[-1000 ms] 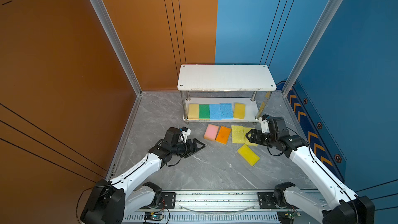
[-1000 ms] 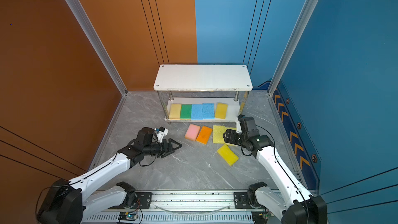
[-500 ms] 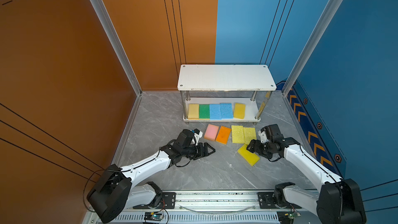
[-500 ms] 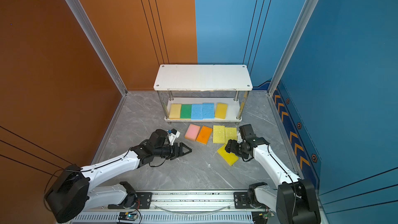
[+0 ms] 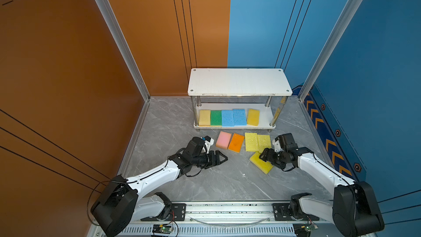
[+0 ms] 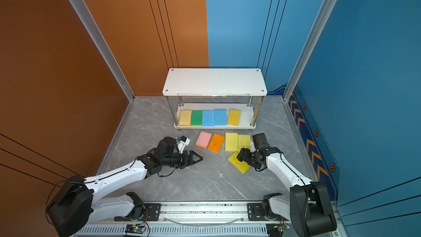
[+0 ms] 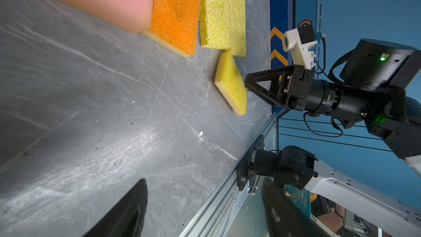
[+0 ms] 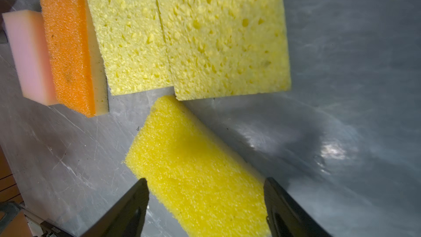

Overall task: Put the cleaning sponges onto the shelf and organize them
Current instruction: 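Move both grippers toward the bright yellow foam sponge on the table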

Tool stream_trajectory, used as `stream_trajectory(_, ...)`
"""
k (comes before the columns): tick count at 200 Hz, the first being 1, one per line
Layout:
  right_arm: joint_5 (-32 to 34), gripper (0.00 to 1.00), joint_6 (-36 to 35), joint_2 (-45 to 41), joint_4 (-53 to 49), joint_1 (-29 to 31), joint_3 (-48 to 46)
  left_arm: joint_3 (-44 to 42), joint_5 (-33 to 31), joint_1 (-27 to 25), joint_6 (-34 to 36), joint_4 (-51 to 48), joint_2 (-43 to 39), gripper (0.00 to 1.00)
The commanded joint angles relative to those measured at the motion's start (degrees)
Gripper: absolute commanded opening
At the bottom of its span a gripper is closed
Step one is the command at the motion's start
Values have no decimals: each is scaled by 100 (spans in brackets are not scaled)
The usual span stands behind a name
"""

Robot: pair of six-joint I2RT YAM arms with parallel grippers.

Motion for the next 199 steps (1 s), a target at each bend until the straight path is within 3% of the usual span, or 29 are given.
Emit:
stream_trajectory(1,-222,81,307,-215,48,170,-112,-131,-67,-17,-59,117,-114,79)
stream_trajectory(39,-339,81,1376,-855,497,1273,-376,-198,-98,-18,-155,233,-126,79)
stream_trajectory(58,-147,81,1478,-1227,362,1407,-331,-251,-138,-40,-232,336,-106,79)
stream_trajectory(83,-21,81,1095,-1329,36,956,-237,-258,-153,-113,-323,455,-18,79)
stream_trajectory(110,202,81,504,-846,-168,744,-59,-254,-287,-337,-393,574,91,79)
stream_trajectory(151,271,79,-148,-21,-98,658,122,-298,-346,-445,-474,729,184,79)
stream_trajectory(199,70,77,-485,277,-48,654,116,-333,-332,-433,-469,733,162,79)
